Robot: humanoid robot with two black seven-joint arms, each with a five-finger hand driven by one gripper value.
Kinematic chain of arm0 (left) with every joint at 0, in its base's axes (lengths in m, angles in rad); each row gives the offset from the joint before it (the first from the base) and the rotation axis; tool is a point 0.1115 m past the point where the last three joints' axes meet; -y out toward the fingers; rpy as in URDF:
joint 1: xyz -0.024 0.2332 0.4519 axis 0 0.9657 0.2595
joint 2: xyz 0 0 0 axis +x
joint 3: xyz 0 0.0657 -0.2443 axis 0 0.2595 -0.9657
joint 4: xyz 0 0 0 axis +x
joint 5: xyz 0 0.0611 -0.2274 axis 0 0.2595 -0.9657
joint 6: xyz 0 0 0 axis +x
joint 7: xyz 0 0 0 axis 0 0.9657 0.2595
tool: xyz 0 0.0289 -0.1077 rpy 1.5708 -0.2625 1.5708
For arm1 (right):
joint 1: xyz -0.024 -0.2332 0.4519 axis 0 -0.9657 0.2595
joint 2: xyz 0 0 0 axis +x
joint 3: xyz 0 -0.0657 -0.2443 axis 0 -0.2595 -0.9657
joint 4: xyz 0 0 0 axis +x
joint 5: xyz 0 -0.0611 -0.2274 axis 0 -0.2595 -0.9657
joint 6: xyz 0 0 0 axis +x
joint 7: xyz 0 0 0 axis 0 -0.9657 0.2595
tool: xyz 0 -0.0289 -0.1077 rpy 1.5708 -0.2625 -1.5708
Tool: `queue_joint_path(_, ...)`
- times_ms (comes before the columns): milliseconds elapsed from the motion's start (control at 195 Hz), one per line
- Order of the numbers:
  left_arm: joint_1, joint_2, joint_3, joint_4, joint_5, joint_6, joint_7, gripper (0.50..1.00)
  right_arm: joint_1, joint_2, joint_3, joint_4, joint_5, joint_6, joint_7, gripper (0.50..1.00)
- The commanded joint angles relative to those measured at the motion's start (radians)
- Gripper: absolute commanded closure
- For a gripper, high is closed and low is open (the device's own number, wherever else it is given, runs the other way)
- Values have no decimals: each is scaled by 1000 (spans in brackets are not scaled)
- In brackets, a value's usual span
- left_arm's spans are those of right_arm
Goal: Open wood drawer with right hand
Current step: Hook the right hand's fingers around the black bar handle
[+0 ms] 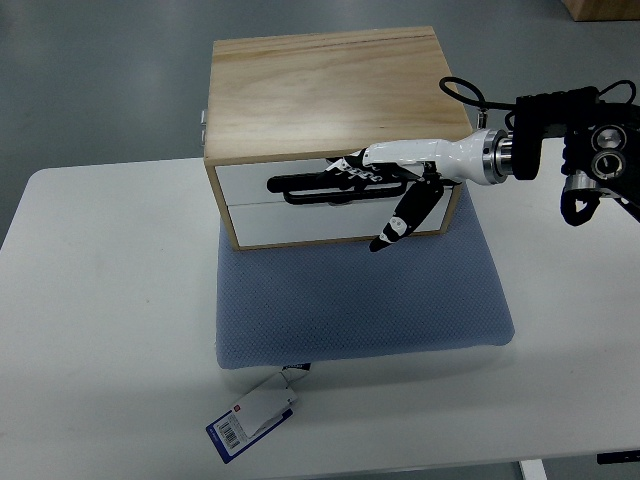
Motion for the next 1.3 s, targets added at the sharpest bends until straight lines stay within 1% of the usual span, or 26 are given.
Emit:
queue_joint_path(0, 0, 0, 1, 0, 0, 0, 0, 500, 9, 1, 2, -2, 6, 0, -1, 572)
queue_joint_path(677, 0, 0, -1, 0, 0, 0, 0, 500, 36, 13, -1, -14, 86, 0, -1, 574)
queue_joint_path(733, 0, 0, 1, 0, 0, 0, 0, 500, 36, 15, -24, -20, 80, -20, -1, 574)
queue_joint_path(790, 0, 0, 1, 0, 0, 0, 0, 500, 36, 15, -24, -20, 80, -20, -1, 574)
queue_joint_path(795, 0, 0, 1, 0, 0, 0, 0, 500, 36, 16, -33, -22, 75, -32, -2, 572)
queue_joint_path(867, 0, 0, 1, 0, 0, 0, 0, 500, 36, 18, -44, -24, 69, -51, -2, 574)
queue_joint_path(913, 0, 0, 1, 0, 0, 0, 0, 500, 36, 18, -44, -24, 69, -51, -2, 574)
queue_joint_path(918, 0, 0, 1, 0, 0, 0, 0, 500, 38, 18, -50, -27, 66, -69, -4, 574)
queue_joint_path(959, 0, 0, 1, 0, 0, 0, 0, 500, 38, 19, -53, -27, 66, -83, -4, 574)
queue_joint_path(1138, 0, 0, -1, 0, 0, 0, 0, 500, 38, 21, -58, -33, 60, -100, -4, 574)
queue_joint_path(1272, 0, 0, 1, 0, 0, 0, 0, 500, 39, 19, -58, -33, 55, -98, -5, 572)
queue_joint_path(1297, 0, 0, -1, 0, 0, 0, 0, 500, 41, 18, -65, -33, 45, -97, -15, 572)
